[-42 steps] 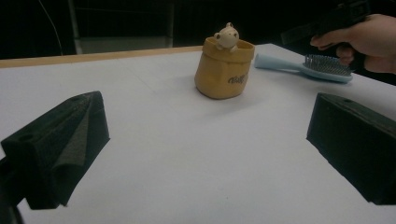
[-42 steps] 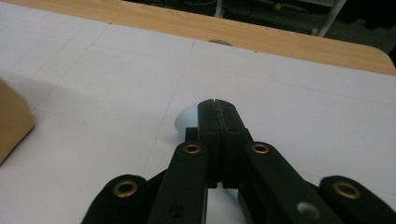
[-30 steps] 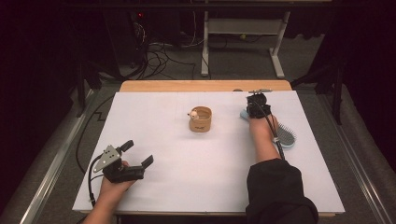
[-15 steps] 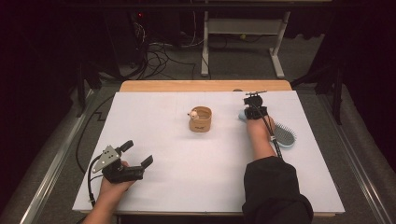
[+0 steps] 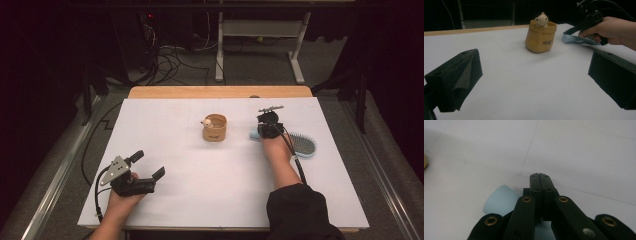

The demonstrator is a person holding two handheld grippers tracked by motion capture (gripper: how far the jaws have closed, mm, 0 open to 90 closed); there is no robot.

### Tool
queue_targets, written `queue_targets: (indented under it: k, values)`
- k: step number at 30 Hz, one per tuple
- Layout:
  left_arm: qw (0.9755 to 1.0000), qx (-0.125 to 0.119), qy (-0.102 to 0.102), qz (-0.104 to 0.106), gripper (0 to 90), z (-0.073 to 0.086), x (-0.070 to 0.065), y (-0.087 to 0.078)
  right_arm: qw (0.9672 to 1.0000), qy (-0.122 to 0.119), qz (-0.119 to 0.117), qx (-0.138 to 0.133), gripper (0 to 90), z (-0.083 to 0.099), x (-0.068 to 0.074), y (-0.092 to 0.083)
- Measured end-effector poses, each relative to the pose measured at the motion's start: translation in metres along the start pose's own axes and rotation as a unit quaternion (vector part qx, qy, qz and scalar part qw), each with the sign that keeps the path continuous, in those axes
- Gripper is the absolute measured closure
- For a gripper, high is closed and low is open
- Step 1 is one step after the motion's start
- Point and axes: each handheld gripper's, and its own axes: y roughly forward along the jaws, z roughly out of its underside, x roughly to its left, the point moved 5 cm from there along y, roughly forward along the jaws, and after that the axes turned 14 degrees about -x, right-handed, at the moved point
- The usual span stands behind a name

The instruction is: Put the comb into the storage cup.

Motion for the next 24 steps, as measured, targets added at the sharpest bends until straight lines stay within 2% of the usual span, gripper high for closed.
queue_targets:
  k: [6,7,8,9,15,24]
  values:
    - [1.0000,0.000,0.002,0.000,0.1,0.000,-0.001,0.002,0.9996,-0.015,-0.025,-0.005,90.0,0.013,0.007,-0.021]
    - [1.0000,0.000,0.003,0.000,0.1,0.000,-0.001,0.002,0.9991,-0.018,-0.038,-0.005,90.0,0.018,0.010,-0.029]
    - [1.0000,0.001,0.004,0.000,0.1,0.000,-0.001,0.002,0.9991,-0.018,-0.038,-0.005,90.0,0.018,0.010,-0.029]
    - [1.0000,0.001,0.004,0.001,0.1,0.000,-0.001,0.002,0.9986,-0.025,-0.047,-0.005,90.0,0.023,0.013,-0.037]
    - [1.0000,0.001,0.006,0.000,0.1,0.000,-0.002,0.003,0.9971,-0.041,-0.064,-0.010,90.0,0.038,0.018,-0.058]
    - [1.0000,0.004,0.009,0.001,0.1,0.000,-0.002,0.003,0.9939,-0.055,-0.093,-0.019,90.0,0.064,0.016,-0.094]
